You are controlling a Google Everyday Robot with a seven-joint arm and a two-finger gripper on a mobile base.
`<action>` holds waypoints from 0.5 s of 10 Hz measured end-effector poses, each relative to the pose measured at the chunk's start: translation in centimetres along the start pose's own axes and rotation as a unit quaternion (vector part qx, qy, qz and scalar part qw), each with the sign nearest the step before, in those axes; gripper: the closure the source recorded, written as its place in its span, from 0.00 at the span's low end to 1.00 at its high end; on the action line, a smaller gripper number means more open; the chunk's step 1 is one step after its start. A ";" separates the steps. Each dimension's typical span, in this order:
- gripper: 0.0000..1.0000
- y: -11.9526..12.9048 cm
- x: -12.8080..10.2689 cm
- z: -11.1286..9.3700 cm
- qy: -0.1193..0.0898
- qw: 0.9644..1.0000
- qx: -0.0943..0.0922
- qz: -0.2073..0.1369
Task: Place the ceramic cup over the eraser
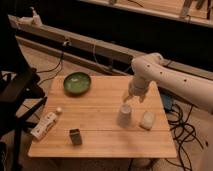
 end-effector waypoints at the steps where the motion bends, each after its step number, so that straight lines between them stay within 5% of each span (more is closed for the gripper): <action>1: 0.20 -0.1 0.3 0.4 0.002 1.000 -0.002 -0.001; 5: 0.20 1.3 2.1 3.3 0.032 0.999 -0.021 -0.019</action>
